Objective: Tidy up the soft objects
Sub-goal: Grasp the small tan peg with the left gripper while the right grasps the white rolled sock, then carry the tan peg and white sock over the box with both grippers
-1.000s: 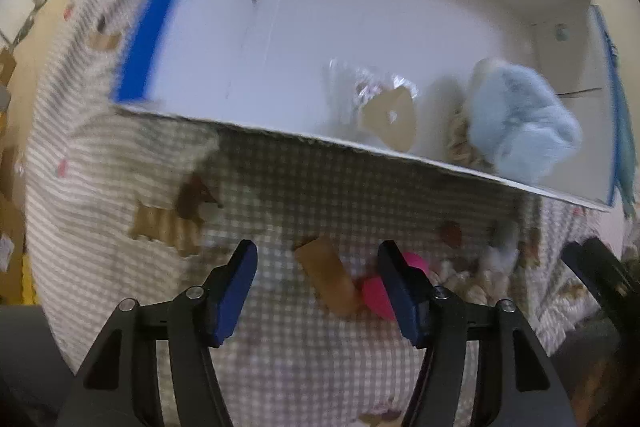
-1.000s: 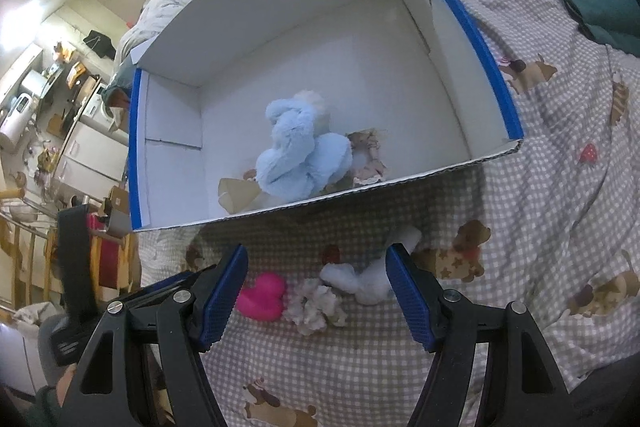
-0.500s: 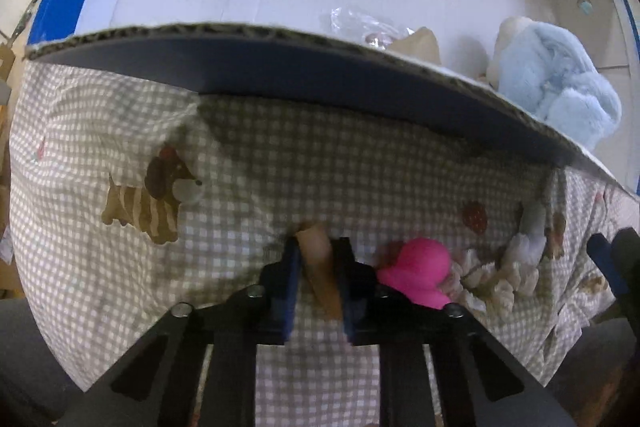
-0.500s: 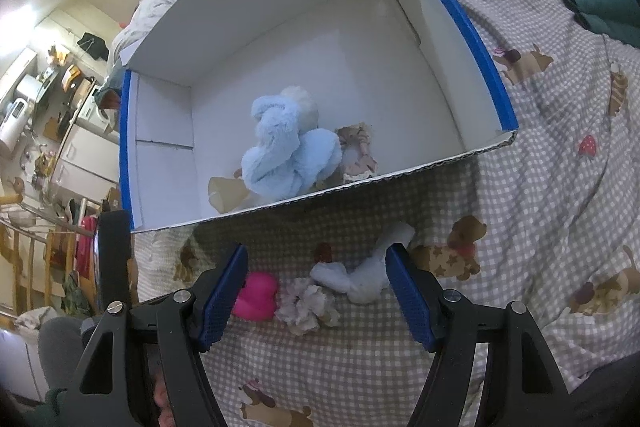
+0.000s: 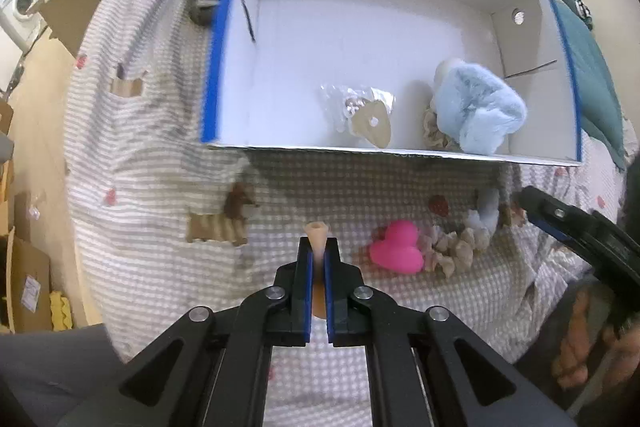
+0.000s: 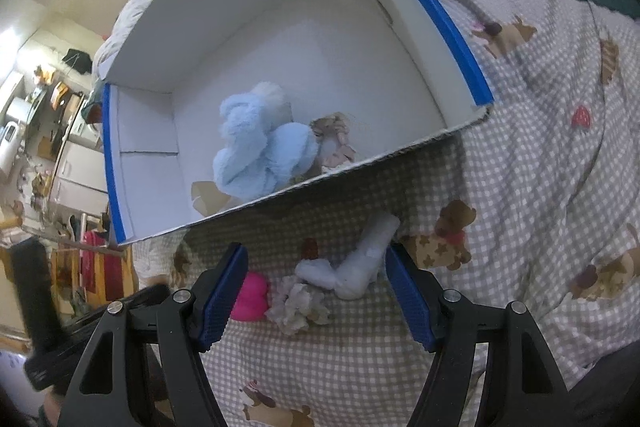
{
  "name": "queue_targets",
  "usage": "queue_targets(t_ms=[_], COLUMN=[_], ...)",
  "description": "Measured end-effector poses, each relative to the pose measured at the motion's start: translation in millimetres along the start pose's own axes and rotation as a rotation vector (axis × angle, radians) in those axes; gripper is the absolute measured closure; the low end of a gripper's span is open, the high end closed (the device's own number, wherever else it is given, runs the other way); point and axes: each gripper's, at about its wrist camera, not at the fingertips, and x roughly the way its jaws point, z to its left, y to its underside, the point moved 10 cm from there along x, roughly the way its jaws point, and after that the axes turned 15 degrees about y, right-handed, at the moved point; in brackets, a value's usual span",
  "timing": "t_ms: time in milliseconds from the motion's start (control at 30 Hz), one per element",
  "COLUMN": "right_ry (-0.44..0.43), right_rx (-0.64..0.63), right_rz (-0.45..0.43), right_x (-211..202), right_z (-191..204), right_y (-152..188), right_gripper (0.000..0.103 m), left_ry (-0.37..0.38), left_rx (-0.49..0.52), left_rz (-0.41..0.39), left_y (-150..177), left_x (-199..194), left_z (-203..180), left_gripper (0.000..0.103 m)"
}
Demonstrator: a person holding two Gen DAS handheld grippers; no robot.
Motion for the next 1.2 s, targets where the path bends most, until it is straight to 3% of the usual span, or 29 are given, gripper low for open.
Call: queue_targets(t_ms=[200,367,400,467,600,733,833,900,1200], right_ry=[-0.053,-0.022,-0.01,0.003,0.018,0.04,0.064,0.068,0.079], right_rx=[0.033,0.033,0.039,0.06,0.102,0.11,0.097,0.083,0.024], right_rz=[0.096,0.156,0.163,0.179,0.212,0.194,0.188,0.18,0.068], right_x=[15,35,40,48,64,69,74,73,37], right_z=[-1,0,-2,-6,-9,-9,-3,-4,7], right_y=[7,13,13,14,15,12,11,11,18], right_gripper=[0.027,0.028,0.03,0.049,0.056,0.058,0.067,0.078,0.082], left_ry=[-0.042,-0.023,-0.028,-0.017,-0.018,-0.007,-0.013,-0.015,-0.02], left_rx=[0.003,-0.069,-0.074,-0.089,-0.11,-0.105,-0.088,-0.086,-0.096], left_rz=[-0.077,-0.061,-0.058,-0.049,-0.049,-0.058,-0.067,-0.066,-0.076], left_y=[-9,-4,-3,-2,-2,-2,-3,-4,-4], left_x=[-22,-6,-5,-3,-2,-3,-4,-4,-8], left_z=[34,53,55,58,63,59,56,56,56], left_gripper=[0.098,0.098,0.098,0.098,0.098,0.098,0.098,0.098,0.098])
